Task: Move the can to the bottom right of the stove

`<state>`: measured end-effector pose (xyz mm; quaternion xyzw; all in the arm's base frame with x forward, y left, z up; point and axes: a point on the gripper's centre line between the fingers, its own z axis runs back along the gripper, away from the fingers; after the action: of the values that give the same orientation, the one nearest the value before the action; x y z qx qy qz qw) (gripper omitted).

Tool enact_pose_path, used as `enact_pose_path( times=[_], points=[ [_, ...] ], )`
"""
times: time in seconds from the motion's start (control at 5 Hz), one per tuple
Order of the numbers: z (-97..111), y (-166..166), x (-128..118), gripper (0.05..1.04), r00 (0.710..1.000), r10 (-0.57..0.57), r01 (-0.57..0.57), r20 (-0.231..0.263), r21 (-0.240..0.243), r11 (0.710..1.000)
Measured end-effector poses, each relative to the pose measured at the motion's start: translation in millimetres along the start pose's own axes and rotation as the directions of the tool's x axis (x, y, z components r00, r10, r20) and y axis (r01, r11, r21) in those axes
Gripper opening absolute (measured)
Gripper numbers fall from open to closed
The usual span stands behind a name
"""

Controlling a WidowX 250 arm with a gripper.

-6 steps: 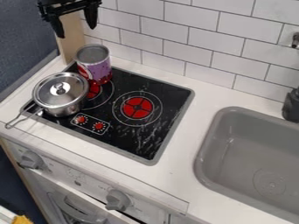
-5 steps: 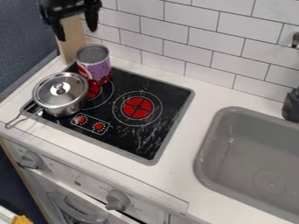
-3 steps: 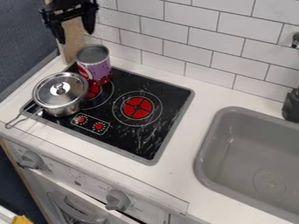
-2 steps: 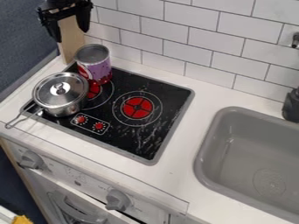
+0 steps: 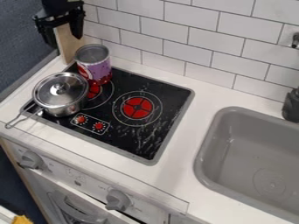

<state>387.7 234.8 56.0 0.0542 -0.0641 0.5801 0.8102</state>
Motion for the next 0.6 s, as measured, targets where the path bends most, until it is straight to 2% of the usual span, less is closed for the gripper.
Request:
enact_pose_path(
  times=[0.2,0.6],
  points=[
    [-14.5,-8.6,-2.2,1.000,0.998,-0.021,0.021,-0.057,-0.002,1.000],
    [-29.5,-18.7,-7.2,1.000,0.994,-0.075,0.075,-0.084,-0.004,0.997]
  ],
)
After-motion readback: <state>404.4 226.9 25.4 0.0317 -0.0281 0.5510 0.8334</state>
